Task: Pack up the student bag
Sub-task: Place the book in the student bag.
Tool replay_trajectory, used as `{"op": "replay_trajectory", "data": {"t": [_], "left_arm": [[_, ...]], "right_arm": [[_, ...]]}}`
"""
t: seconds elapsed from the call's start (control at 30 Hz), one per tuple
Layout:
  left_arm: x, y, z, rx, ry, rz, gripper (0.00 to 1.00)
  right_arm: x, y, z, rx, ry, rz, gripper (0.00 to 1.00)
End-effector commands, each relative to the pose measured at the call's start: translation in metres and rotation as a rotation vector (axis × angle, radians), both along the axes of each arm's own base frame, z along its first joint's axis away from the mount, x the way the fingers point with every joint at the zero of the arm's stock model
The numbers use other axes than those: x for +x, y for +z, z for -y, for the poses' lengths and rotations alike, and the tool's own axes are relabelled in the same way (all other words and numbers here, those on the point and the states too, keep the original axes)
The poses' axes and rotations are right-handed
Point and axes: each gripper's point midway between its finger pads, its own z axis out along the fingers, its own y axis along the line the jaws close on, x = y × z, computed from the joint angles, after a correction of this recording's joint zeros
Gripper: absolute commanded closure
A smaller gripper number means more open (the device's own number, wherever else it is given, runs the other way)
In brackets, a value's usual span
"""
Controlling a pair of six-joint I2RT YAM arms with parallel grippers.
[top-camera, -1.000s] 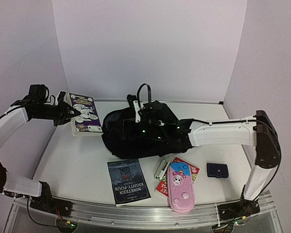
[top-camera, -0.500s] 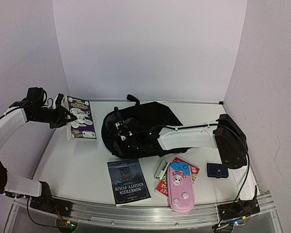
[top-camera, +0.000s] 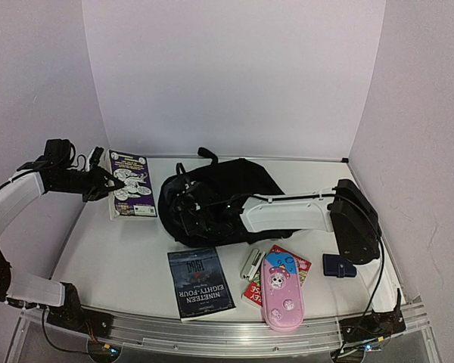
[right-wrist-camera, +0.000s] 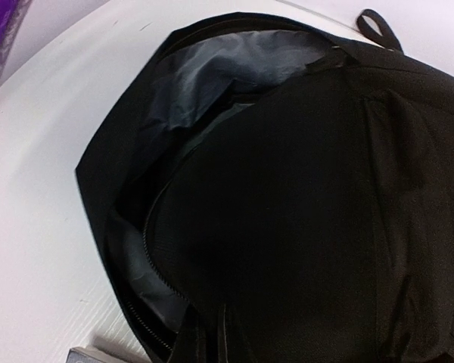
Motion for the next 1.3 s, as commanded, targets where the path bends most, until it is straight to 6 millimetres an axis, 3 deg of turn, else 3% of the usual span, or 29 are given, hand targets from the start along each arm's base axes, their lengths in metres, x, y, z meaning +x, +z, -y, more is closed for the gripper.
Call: {"op": "replay_trajectory", "data": {"t": [0.0,0.17,0.3,0.37,0.77,1.1,1.27], "left_arm": [[0.000,0.029,0.034,-0.135,-0.076,0.054,1.00],[-0.002,0.019,0.075,-0.208,-0.108,-0.003,1.00],[0.004,-0.003,0.085,-0.228,-0.083,-0.096,1.00],[0.006,-0.009,0.087,-0.231,-0.078,-0.118,1.00],[0.018,-0.025,0.110,-0.267,-0.077,-0.181,1.00],[0.051,-0.013,0.128,-0.346,-0.035,-0.112,1.00],[0.048,-0.036,0.145,-0.337,-0.052,-0.183,1.00]], "right_arm": [[0.013,0.095,0.022,0.187,-0.166,0.098,1.00],[0.002,0.153,0.030,0.398,-0.161,0.109,1.00],[-0.005,0.188,0.034,0.563,-0.150,0.123,1.00],[-0.007,0.196,0.037,0.598,-0.154,0.126,1.00],[-0.015,0.198,0.023,0.641,-0.091,0.098,1.00],[-0.020,0.185,0.017,0.643,-0.074,0.070,1.00],[-0.019,0.184,0.017,0.648,-0.081,0.070,1.00]]}}
